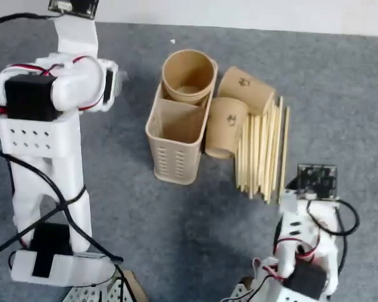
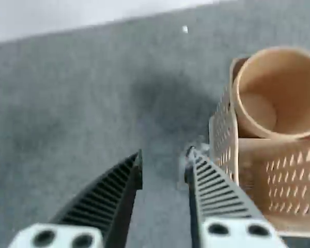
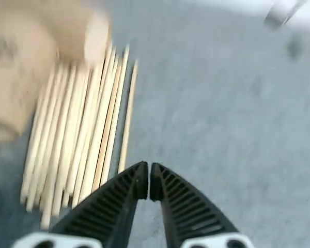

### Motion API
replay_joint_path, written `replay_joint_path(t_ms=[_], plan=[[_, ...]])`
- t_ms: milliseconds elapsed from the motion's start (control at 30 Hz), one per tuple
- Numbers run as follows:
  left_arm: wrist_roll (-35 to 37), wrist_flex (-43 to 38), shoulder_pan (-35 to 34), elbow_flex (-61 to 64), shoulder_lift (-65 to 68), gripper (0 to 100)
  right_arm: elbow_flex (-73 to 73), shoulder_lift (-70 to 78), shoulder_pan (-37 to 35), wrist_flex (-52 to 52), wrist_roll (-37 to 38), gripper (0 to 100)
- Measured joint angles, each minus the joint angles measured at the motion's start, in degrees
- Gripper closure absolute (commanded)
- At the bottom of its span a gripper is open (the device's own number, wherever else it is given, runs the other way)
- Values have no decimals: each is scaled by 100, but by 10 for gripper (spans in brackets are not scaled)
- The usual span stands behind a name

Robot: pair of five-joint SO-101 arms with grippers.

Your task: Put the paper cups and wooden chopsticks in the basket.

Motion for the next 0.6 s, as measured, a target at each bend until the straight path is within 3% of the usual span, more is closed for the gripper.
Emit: replay_joint_path(t_ms=[200,600], plan=[[149,-316,0,1679,-791,825,-1741,2567,-79,9,0,910],[158,-3358,-308,7297,-3288,827,-6251,9116,-1310,9,0,910]])
